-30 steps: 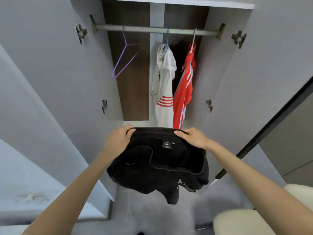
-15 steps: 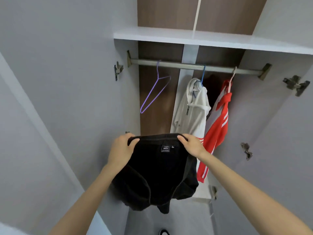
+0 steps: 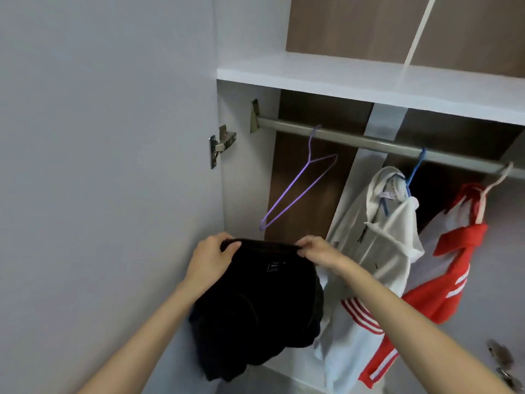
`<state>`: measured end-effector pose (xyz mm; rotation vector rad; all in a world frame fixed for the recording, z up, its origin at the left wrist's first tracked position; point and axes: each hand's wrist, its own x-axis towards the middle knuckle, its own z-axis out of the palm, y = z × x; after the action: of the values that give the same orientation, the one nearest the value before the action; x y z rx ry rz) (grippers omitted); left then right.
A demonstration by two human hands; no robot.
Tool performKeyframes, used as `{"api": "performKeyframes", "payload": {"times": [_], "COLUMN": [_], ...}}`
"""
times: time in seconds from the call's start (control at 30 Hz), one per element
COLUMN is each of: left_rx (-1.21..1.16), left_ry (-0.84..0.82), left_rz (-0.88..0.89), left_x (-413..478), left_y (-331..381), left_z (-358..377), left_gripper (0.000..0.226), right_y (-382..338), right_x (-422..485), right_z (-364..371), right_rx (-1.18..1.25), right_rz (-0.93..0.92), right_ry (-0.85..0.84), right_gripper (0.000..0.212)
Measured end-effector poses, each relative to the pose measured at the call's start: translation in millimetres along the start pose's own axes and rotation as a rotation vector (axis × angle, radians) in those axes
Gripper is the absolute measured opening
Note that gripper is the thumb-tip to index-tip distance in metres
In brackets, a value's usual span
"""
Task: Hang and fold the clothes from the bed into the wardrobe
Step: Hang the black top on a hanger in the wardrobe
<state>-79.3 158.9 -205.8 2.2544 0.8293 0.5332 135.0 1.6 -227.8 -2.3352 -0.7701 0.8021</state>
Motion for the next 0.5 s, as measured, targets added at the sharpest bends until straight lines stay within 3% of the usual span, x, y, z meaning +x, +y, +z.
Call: {"api": "performKeyframes", "payload": {"times": [0.1,0.27,0.37,0.5], "left_rx": [-0.013,-0.027,-0.049,-0.077], "left_ry": [-0.036,-0.025,-0.001,0.036], "left_rz": [-0.006,-0.063,-0.103,-0.149], "left_x": [16,33,45,62], "left_y": [-3,-3,1,8], "left_z": [8,18,21,22], "left_gripper": [0.016,0.015,0.015,0.017], "right_y": [-29,-90,-101,-103], "right_x": [36,74,89,97], "right_z": [-10,-26,-28,-28], "right_rx": [0.259,0.931,1.004,0.991], "right_rz": [-0.044,0.062,0.057,-0.038], "right_ry": [0.080,0.002,-0.032,-0.041], "right_gripper": [0.049,0.014,0.005,0.017]}}
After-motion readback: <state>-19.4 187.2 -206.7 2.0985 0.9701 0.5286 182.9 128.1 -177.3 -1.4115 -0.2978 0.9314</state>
